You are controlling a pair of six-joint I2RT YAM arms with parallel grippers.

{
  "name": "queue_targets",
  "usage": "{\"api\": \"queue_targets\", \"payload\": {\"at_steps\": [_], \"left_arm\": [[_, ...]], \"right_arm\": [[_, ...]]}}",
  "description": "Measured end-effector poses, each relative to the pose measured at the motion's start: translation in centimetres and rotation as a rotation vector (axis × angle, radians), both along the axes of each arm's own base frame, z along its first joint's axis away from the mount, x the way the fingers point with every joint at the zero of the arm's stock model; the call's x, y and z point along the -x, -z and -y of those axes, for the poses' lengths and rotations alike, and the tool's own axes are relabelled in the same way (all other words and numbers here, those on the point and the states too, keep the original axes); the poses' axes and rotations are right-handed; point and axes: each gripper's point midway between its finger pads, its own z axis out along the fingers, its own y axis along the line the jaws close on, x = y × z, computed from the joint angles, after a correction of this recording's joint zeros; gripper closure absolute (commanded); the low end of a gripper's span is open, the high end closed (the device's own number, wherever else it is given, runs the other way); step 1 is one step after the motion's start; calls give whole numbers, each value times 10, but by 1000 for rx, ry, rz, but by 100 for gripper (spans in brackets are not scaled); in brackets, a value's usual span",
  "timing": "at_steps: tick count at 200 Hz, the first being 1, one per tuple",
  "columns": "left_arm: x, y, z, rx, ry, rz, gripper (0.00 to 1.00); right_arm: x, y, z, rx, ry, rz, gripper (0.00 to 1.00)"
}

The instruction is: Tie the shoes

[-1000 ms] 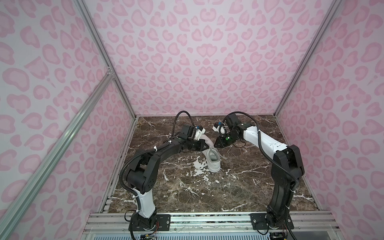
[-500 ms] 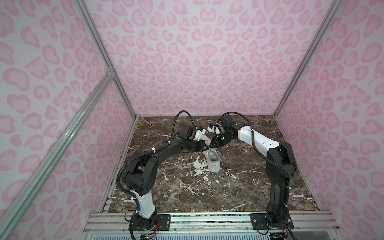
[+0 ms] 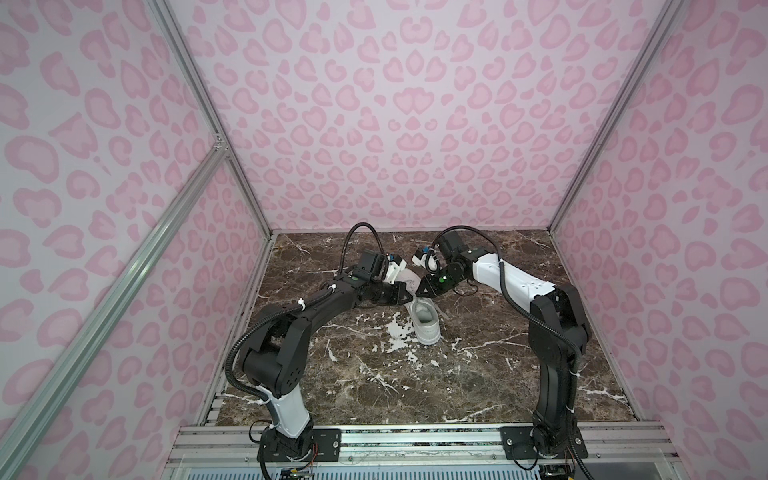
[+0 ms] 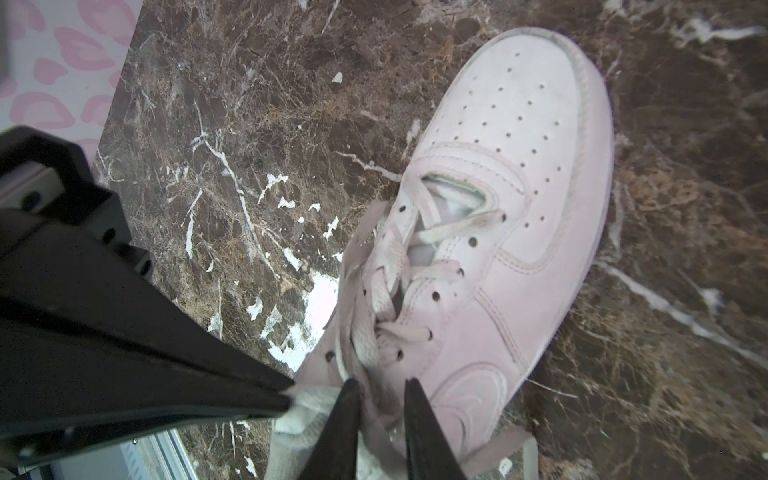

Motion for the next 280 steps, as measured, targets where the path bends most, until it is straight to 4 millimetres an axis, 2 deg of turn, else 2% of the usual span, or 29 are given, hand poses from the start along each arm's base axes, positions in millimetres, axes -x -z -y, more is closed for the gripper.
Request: {"api": "queue_targets", "payload": {"at_steps": [89, 178, 252, 280], "left_arm": [[2, -6, -17, -40, -16, 9, 97], [5, -19, -51, -72, -66, 22, 97], [15, -13, -63, -82, -85, 10, 97], [21, -1, -65, -85, -91, -14, 97]], "right_arm": [[-2, 3, -1, -5, 12, 0, 79], [-3, 5, 0, 1, 18, 2, 79], [-4, 6, 1, 6, 22, 5, 79], [-4, 6, 1, 9, 23, 6, 79]]}}
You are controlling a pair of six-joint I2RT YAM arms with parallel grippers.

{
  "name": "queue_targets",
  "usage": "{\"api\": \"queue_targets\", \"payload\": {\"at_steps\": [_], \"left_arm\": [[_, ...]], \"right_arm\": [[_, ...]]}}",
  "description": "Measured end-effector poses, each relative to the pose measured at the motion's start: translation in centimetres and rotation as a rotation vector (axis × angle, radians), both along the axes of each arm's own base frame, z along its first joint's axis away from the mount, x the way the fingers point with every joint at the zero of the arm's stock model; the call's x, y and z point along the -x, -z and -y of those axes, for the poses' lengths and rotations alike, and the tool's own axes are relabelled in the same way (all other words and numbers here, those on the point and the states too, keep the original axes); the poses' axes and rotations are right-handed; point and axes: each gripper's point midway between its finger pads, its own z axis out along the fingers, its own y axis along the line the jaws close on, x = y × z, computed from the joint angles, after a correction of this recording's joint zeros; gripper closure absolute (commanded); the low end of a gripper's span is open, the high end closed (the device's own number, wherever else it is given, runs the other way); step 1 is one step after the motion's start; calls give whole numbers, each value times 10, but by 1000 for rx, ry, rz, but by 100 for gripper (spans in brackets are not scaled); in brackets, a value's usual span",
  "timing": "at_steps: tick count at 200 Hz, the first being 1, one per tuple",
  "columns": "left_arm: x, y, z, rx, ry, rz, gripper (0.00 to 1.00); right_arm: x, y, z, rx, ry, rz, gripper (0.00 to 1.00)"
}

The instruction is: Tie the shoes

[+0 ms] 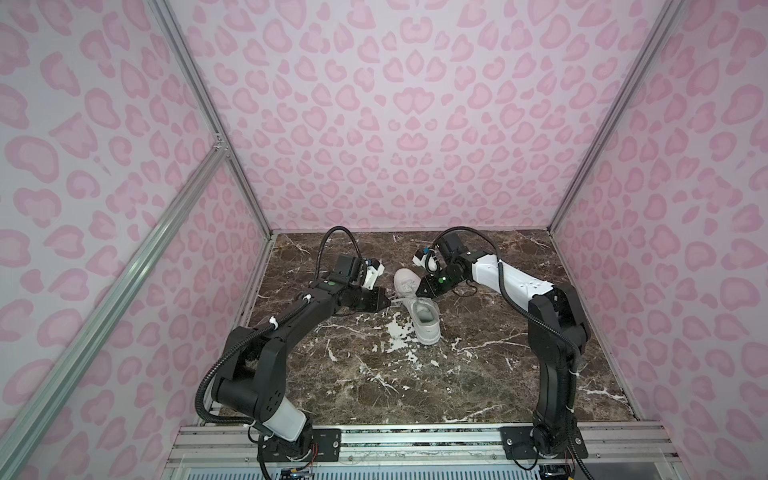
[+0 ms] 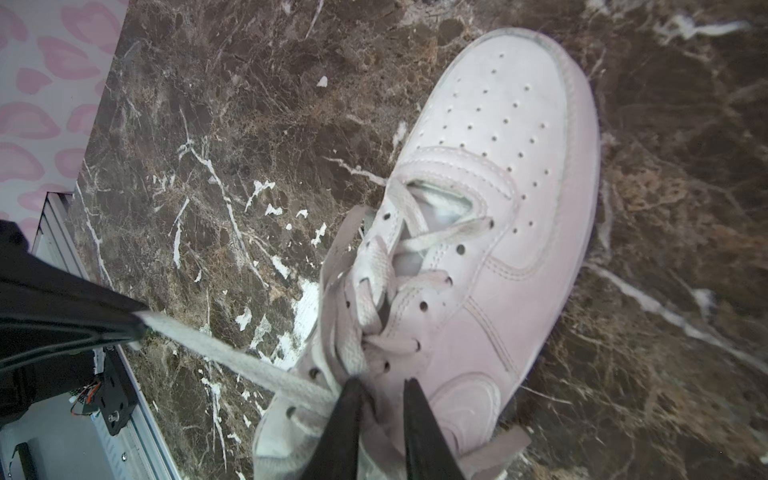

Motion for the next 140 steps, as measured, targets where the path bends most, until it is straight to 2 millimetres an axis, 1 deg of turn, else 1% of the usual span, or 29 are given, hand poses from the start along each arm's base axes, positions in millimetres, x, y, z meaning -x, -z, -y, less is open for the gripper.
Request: {"api": "queue_targets", "payload": {"at_steps": [13, 26, 48, 69, 76, 84, 86, 89, 101, 119, 140], "left_arm": [[3, 5, 1, 4, -1, -12, 97], [7, 13, 8, 1, 17, -25, 97], [16, 38, 20, -5, 48, -71, 95], [21, 51, 29, 5, 63, -97, 71], [22, 54, 28, 4, 52, -112, 67], [22, 55, 27, 5, 43, -122, 65], [23, 56, 27, 5, 43, -123, 61], [23, 56, 27, 4, 44, -123, 59], [21, 55, 27, 8, 42, -114, 55], [20, 52, 22, 17, 24, -106, 52], [15, 48, 5, 34, -41, -105, 52]], "right_arm": [[0, 0, 0, 2, 1, 1, 79], [-1, 0, 2, 10, 5, 4, 79], [-1, -2, 2, 14, 6, 5, 79], [-2, -7, 4, 27, 13, 17, 78], [-2, -9, 6, 31, 16, 20, 78], [-3, -12, 7, 33, 19, 21, 76], [-2, -13, 7, 33, 19, 20, 75], [-2, -14, 8, 33, 20, 20, 74], [-1, -19, 10, 39, 23, 22, 72], [-1, -26, 13, 49, 24, 38, 70], [0, -36, 16, 59, 21, 67, 68]]}}
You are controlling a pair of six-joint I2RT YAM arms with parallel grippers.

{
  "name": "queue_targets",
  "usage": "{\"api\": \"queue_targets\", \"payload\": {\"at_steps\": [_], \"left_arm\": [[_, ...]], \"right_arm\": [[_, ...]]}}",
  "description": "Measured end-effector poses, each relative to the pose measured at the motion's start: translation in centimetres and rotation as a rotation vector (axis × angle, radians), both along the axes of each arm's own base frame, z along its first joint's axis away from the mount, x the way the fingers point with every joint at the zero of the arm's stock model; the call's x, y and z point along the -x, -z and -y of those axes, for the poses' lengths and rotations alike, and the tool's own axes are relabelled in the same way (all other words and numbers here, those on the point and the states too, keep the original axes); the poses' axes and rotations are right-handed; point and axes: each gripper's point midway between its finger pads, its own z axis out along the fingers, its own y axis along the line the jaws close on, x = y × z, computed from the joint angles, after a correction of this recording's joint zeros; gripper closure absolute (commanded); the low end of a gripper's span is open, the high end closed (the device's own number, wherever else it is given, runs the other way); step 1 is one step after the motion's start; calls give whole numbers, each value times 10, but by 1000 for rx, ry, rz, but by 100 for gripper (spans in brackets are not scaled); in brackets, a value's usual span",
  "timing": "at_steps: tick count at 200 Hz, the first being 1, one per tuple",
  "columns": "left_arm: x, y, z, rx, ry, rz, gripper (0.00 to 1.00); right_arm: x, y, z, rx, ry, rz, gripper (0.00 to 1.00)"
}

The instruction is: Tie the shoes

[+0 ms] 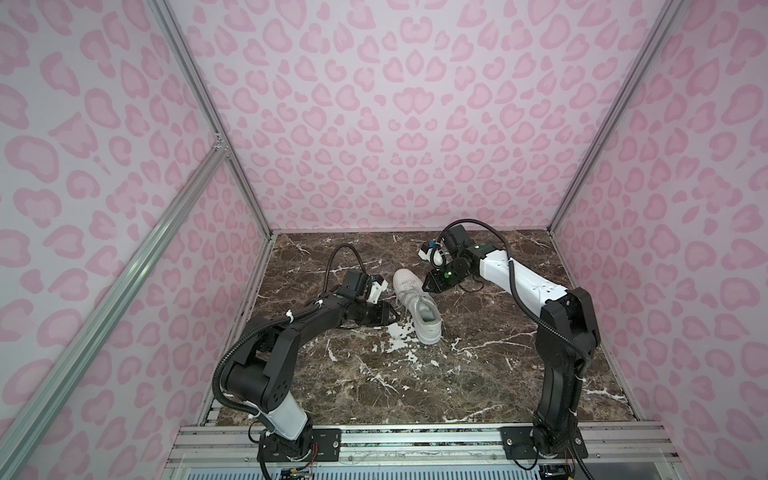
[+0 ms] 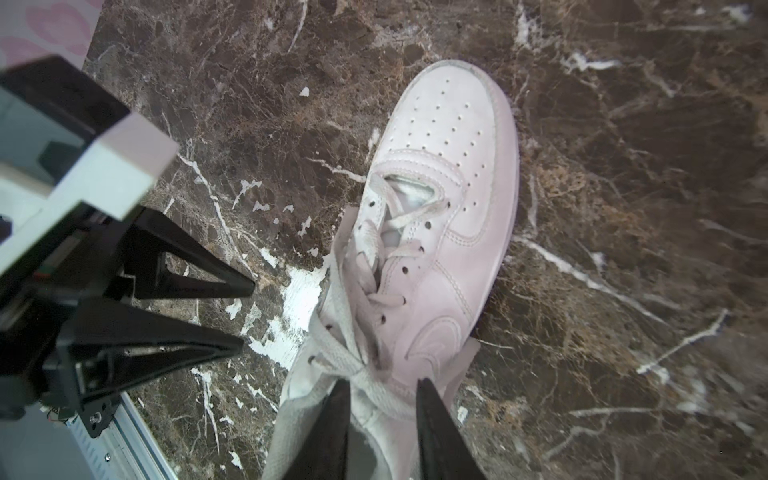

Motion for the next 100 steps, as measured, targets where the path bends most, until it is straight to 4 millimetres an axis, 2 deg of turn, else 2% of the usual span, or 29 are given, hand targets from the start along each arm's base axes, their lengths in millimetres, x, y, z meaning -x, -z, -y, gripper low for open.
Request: {"api": "queue_targets", "payload": {"at_steps": [19, 54, 85, 100], "left_arm": [[-7, -2, -11, 4, -50, -4, 52], [-16, -3, -14, 10, -81, -10, 52], [-29, 3, -22, -2, -133, -28, 52], [-38, -2, -23, -2, -147, -15, 52]], "right_arm": [[-1, -2, 1, 3, -1, 7, 67], [-5, 3, 1, 13, 7, 2, 66], [-30, 25, 11, 59, 71, -19, 66], [-34, 39, 20, 95, 96, -39, 67]]}}
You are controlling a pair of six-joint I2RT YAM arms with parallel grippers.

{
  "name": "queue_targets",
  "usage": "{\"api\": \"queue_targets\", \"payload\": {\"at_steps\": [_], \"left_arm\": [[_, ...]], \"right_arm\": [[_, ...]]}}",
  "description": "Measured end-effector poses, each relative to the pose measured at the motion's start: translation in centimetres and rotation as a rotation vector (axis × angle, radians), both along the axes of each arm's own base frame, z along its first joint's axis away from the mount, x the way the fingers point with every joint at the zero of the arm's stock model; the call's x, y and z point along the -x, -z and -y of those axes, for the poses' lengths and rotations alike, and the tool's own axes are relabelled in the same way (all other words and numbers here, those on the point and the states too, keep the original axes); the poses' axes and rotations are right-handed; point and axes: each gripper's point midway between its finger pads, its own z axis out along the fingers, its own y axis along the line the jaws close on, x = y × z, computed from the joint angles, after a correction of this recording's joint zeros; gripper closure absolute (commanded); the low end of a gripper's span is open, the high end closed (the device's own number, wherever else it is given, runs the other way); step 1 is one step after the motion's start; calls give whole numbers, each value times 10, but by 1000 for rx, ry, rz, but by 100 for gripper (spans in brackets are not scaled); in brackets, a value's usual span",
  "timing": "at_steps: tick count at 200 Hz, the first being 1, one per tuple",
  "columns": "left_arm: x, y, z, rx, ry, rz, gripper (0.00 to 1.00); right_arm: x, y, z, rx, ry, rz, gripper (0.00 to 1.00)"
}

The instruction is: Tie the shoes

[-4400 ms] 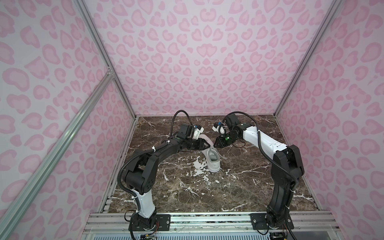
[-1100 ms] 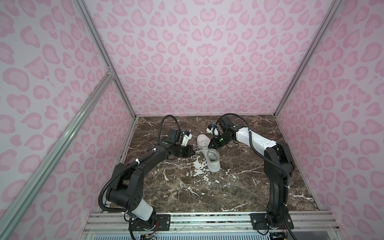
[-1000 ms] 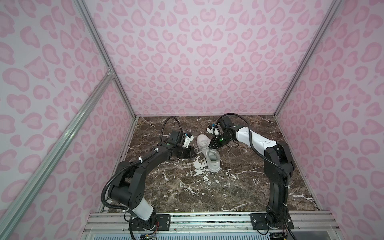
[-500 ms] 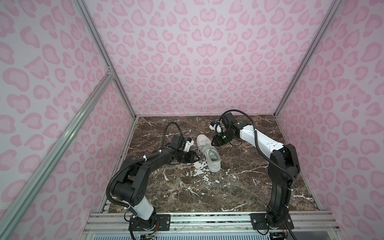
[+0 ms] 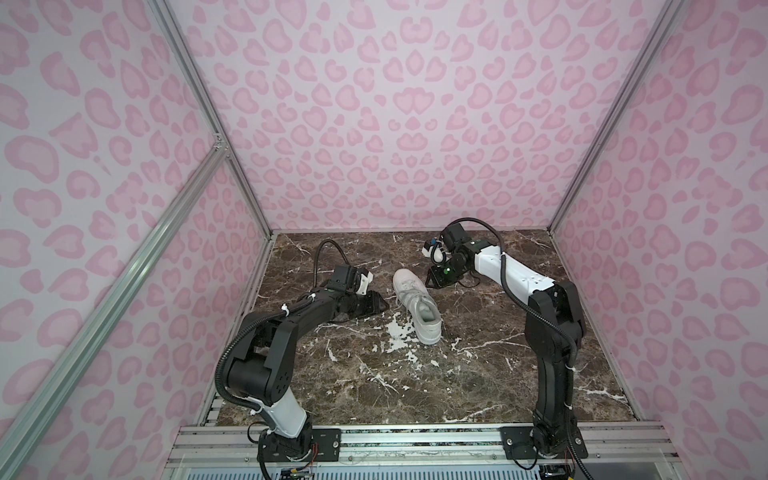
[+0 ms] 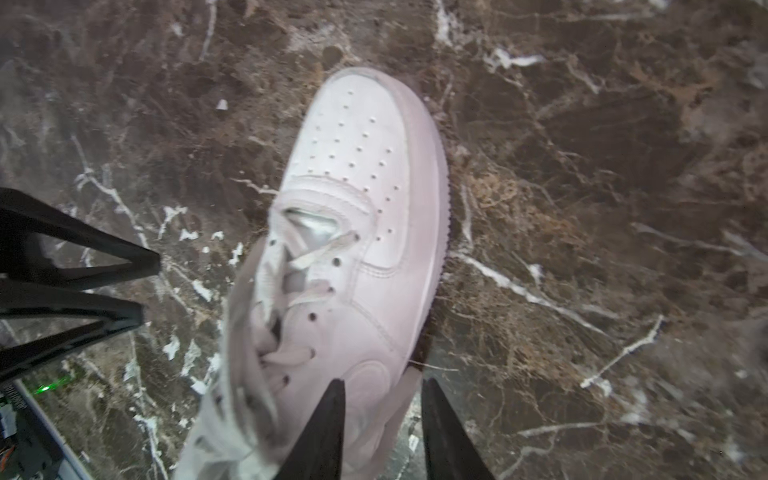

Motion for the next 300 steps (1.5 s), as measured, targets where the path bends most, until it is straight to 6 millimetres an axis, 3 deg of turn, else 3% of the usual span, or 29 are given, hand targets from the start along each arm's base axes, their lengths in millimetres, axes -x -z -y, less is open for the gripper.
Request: {"api": "queue_targets", "payload": {"at_steps": [47, 85, 112, 128, 152, 180, 210, 233, 253, 300], "left_arm": [[-29, -11, -8, -10, -36, 24, 52], [-29, -8, -9, -43, -5, 24, 54], [-28, -9, -11, -87, 44, 49, 56], [-26, -9, -14, -118, 79, 66, 56], [-21, -5, -16, -149, 115, 74, 55], [-21, 3, -12, -108, 102, 45, 54], [-18, 14, -1, 21, 5, -42, 53], [-27, 10, 6, 115, -89, -81, 53], [-33, 6, 8, 160, -150, -107, 53], [-28, 20, 2, 190, -275, -214, 55]], "right_arm": [[33, 27, 11, 50, 11, -83, 66], [62, 31, 3, 50, -10, -94, 67], [80, 38, 10, 56, 13, -137, 67], [75, 28, 15, 46, 31, -116, 67], [49, -2, 23, 55, 44, -21, 67], [29, -37, 4, 55, -24, 99, 67], [16, -39, -14, 85, -71, 120, 67], [6, -43, -24, 117, -107, 157, 66], [4, -45, -44, 118, -171, 193, 66], [1, -31, -72, 175, -300, 224, 65]]}}
